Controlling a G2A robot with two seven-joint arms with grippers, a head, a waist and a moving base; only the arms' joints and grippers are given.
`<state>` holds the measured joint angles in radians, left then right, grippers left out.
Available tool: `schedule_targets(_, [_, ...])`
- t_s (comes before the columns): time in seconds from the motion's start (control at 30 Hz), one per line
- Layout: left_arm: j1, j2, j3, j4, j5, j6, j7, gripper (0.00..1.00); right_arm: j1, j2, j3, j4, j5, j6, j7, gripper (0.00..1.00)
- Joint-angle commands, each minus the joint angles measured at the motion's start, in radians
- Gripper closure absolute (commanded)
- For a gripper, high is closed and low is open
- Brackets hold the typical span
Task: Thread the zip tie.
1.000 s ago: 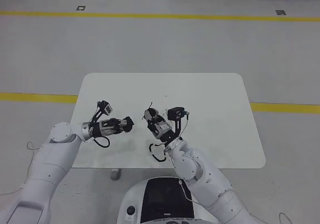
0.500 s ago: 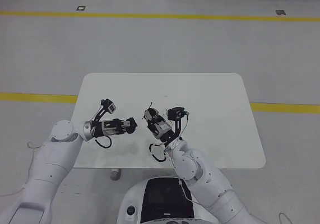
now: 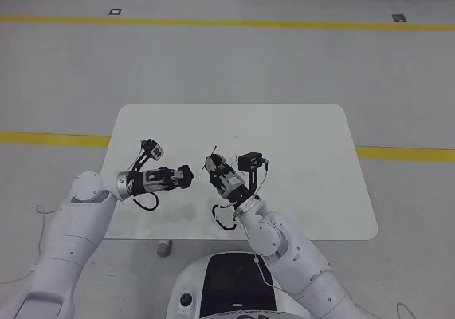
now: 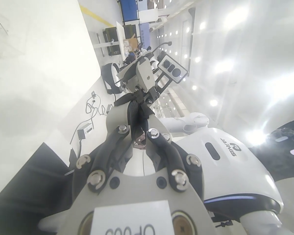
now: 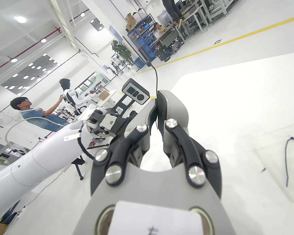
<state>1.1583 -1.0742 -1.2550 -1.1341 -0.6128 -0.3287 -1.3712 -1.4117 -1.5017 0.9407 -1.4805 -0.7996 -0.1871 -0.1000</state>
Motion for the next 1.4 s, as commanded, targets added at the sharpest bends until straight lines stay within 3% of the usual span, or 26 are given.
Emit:
schedule_targets(0.0, [0.006,0.0,0.004,-0.006,-0.001,0.008,0.034,1.0,-0.007,0.001,-0.002,-0.014,-0.018,-0.001,-0.01,1.0])
schedule_targets(0.33, [0.001,0.001,0.023,0.004,-0.001,-0.011,0.089,1.0,-0.054,0.007,-0.029,-0.064,-0.144,0.005,-0.109,1.0])
schedule_targets(0.7, [0.001,0.0,0.022,0.0,-0.006,-0.011,0.098,1.0,-0.053,0.006,-0.035,-0.068,-0.162,0.025,-0.12,1.0])
schedule_targets(1.03, [0.001,0.0,0.022,0.0,-0.006,-0.011,0.098,1.0,-0.038,-0.005,-0.047,-0.046,-0.085,0.039,-0.127,1.0])
schedule_targets(1.37, [0.001,0.0,0.022,0.0,-0.006,-0.011,0.098,1.0,-0.017,-0.014,-0.04,-0.003,0.042,-0.016,-0.135,1.0])
